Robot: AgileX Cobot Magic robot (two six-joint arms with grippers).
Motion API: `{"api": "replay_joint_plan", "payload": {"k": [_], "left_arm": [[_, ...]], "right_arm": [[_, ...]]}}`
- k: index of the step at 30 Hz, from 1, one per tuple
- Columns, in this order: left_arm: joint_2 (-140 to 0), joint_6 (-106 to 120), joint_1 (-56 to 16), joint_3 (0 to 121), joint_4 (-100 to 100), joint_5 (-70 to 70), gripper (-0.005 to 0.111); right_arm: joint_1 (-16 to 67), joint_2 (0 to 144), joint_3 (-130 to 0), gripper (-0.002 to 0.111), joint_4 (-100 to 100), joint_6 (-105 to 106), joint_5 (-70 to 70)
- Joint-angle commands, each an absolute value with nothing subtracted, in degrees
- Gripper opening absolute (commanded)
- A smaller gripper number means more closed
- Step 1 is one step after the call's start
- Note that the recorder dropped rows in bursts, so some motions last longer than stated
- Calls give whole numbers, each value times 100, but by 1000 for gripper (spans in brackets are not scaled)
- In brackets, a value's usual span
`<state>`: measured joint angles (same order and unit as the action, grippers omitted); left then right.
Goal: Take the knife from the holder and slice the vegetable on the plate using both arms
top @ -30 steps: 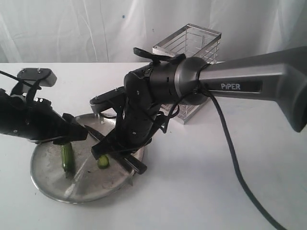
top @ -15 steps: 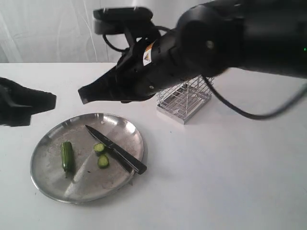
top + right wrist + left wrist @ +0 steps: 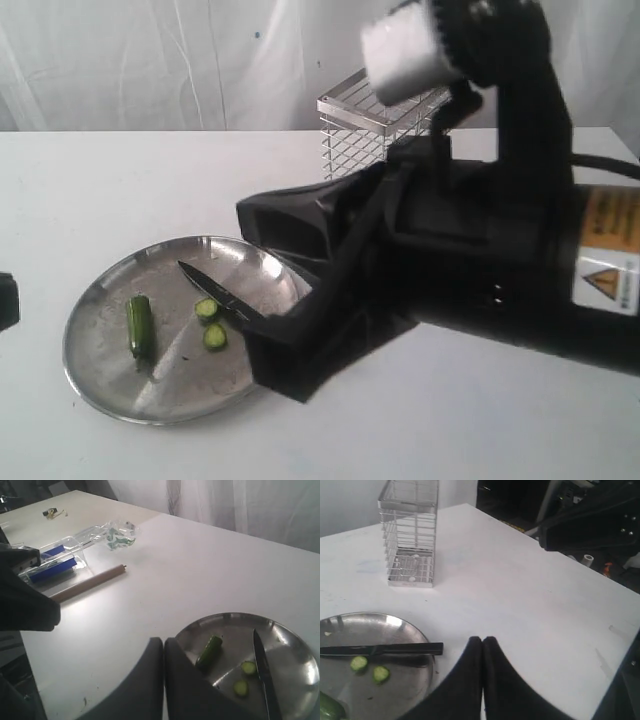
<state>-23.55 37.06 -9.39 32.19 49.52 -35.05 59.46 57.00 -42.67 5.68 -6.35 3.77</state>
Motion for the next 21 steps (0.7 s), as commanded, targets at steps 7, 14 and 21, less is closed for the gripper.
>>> {"api": "replay_joint_plan", "payload": {"k": [7,14,21], "left_arm": [[-2299,3720,-925,3187,5006,-3833,0],[-2299,3720,-925,3187,5013,-3844,0],[-2299,3720,-925,3187,4948,-3857,0]], "right_arm": [[5961,5318,-4150,0,561,-632,1119],[5961,5259,-4124,0,94,-270,1000],[4965,4085,-3231,0,-154,0,851]]}}
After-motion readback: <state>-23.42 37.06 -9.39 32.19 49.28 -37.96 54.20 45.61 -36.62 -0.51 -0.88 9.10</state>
